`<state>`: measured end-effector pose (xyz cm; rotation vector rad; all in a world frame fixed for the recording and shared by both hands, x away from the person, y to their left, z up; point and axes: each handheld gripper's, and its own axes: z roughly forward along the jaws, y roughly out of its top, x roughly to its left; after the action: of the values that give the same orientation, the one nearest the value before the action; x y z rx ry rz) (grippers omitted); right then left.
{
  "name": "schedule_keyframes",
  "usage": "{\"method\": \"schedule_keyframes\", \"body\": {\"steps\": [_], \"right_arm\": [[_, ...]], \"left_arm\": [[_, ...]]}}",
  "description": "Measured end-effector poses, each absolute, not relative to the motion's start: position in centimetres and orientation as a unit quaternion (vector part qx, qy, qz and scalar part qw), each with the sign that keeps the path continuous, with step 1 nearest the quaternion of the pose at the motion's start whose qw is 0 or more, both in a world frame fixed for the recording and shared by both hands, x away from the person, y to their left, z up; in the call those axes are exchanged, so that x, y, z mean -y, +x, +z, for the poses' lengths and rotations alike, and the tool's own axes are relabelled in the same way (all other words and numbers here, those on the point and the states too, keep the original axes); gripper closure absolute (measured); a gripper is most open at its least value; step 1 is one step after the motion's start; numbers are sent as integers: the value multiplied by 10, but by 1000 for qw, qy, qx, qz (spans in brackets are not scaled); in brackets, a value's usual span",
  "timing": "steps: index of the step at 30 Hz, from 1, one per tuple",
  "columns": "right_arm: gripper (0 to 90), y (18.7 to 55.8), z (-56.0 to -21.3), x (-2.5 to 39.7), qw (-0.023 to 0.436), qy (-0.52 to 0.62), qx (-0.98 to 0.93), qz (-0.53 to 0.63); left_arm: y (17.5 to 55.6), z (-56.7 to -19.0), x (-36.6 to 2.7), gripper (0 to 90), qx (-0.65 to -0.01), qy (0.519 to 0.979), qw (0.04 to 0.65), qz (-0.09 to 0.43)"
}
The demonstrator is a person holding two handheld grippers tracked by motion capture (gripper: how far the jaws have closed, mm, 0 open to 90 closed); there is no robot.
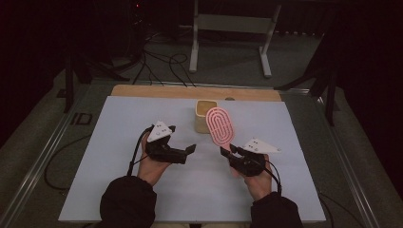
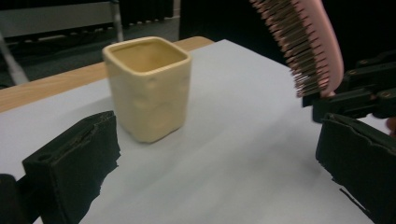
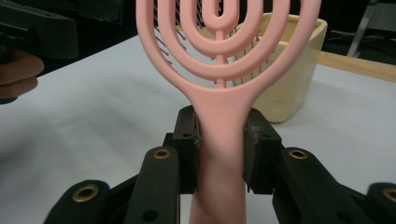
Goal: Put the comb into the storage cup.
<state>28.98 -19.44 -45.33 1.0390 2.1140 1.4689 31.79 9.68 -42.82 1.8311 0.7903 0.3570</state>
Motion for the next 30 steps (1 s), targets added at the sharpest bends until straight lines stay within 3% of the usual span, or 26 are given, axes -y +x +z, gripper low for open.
{"method": "schedule_keyframes", "body": {"steps": [18, 30], "right_arm": [[703, 288, -454, 188, 178, 358, -753, 522], [703, 286, -455, 183, 172, 348, -758, 523]], "left_arm": [[322, -425, -53, 7, -292, 780, 543, 112], [328, -430, -38, 40, -309, 771, 548, 99]]}}
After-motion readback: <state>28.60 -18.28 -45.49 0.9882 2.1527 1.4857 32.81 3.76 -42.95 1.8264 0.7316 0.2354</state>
